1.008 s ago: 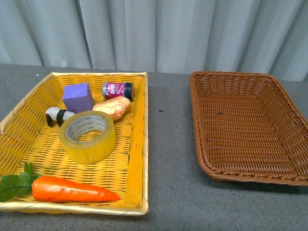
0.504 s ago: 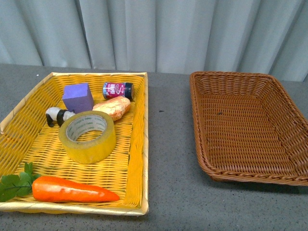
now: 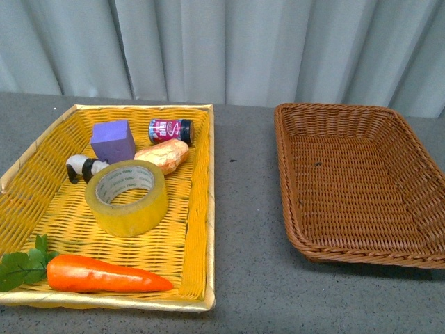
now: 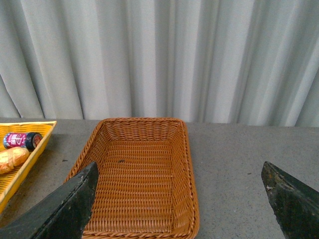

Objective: Move tape to another basket

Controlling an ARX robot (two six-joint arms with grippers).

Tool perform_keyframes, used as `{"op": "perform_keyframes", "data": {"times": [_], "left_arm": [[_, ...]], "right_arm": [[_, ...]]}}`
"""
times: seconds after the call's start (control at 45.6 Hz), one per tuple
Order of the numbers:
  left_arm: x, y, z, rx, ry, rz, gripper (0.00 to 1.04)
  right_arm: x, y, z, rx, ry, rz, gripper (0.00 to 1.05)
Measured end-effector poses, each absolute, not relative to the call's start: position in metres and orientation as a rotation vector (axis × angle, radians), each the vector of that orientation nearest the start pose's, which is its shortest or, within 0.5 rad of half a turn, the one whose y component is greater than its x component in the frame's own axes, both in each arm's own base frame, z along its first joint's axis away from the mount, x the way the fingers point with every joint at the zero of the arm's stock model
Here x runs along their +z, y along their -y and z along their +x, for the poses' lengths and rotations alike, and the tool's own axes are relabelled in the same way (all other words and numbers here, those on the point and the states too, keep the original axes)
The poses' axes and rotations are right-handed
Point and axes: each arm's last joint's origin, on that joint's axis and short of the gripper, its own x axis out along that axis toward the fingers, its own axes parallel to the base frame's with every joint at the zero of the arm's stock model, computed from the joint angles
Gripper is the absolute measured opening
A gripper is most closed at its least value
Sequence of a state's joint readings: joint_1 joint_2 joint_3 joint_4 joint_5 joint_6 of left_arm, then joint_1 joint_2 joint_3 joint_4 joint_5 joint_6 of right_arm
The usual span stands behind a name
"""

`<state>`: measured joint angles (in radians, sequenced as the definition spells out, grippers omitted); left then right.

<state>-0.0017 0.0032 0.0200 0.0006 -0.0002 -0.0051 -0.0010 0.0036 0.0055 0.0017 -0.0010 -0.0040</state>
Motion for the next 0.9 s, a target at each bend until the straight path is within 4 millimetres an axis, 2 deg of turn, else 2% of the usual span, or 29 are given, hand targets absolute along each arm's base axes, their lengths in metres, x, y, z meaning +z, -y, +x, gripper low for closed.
{"op": "perform_keyframes", "data": {"times": [0.438,0.526,0.614,0.723,0.811,0.899], "left_arm": [[0.17,0.0,0.097,0.003,0.013,-0.007,0.98],[0.166,0.0,0.099,0.06,-0.106,-0.055,0.98],[0.162,0.002,0.111,0.053,-0.195,-0.113,0.98],[0.172,0.006,0.132,0.014,-0.202,-0.143,0.98],[0.179,0.01,0.161,-0.002,-0.242,-0.161,0.98],[0.173,0.017,0.193,-0.042,-0.35,-0.149,0.98]], "right_arm": [[0.165,0.0,0.098,0.0,0.004,-0.004,0.96],[0.165,0.0,0.098,0.0,0.004,-0.004,0.96],[0.165,0.0,0.098,0.0,0.004,-0.004,0.96],[0.165,0.0,0.098,0.0,0.004,-0.004,0.96],[0.165,0.0,0.098,0.0,0.004,-0.004,0.96],[0.165,0.0,0.098,0.0,0.004,-0.004,0.96]]}}
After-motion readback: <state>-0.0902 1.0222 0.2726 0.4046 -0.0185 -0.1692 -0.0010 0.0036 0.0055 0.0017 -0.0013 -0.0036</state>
